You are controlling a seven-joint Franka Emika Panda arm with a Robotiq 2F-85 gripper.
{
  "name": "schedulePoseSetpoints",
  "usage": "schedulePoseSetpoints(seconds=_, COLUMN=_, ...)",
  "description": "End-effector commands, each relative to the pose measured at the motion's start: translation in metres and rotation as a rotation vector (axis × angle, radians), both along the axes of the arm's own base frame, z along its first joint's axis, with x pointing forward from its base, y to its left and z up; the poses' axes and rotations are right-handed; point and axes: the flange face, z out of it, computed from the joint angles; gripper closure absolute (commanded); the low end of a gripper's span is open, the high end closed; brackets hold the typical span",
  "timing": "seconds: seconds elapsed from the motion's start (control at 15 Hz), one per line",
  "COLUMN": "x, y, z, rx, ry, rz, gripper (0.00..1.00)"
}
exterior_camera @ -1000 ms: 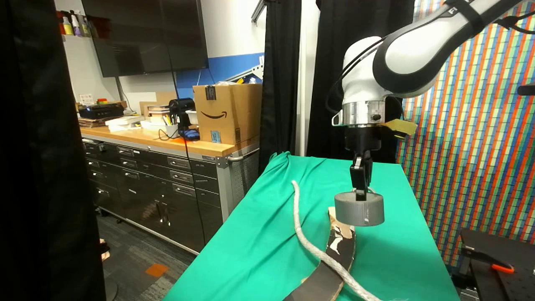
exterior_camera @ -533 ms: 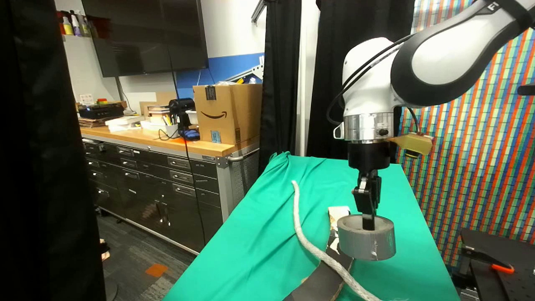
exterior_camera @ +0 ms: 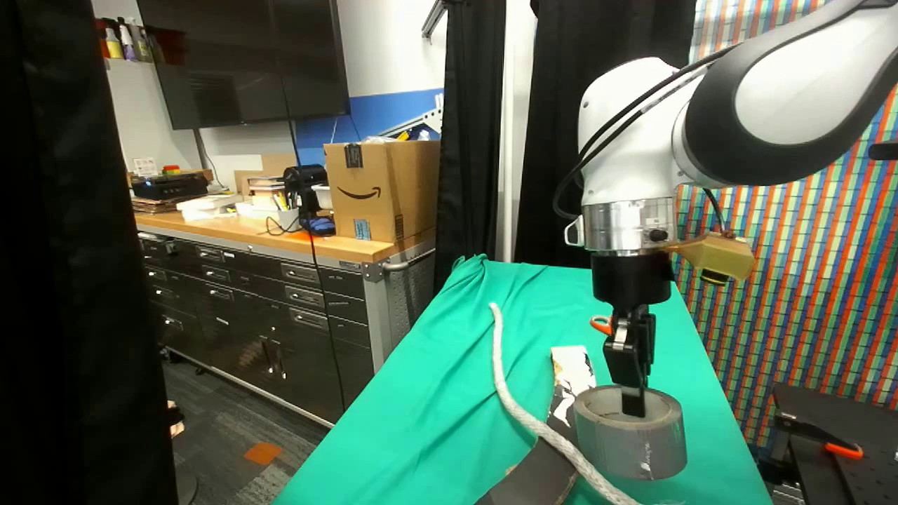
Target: Put the gray tape in the black bowl
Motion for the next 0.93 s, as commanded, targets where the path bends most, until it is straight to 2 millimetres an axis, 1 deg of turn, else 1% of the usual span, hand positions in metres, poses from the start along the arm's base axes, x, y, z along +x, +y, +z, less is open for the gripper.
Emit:
schedulePoseSetpoints(seconds=0.0, x=-0.015, y=0.018, z=0.010, rx=-0.003, ry=-0.019, rz=-0.027, gripper=0.89)
schedulePoseSetpoints(seconds=0.33, x=-0.031, y=0.043, z=0.004, rx=-0.019, ry=0.004, rz=-0.030, gripper=0.89)
schedulePoseSetpoints(seconds=0.53, x=-0.039, y=0.053, z=0.003, rx=-0.027, ry=0.015, rz=-0.028, gripper=0.89)
schedulePoseSetpoints(seconds=0.87, x=-0.052, y=0.070, z=0.005, rx=-0.029, ry=0.023, rz=0.031, gripper=0.89)
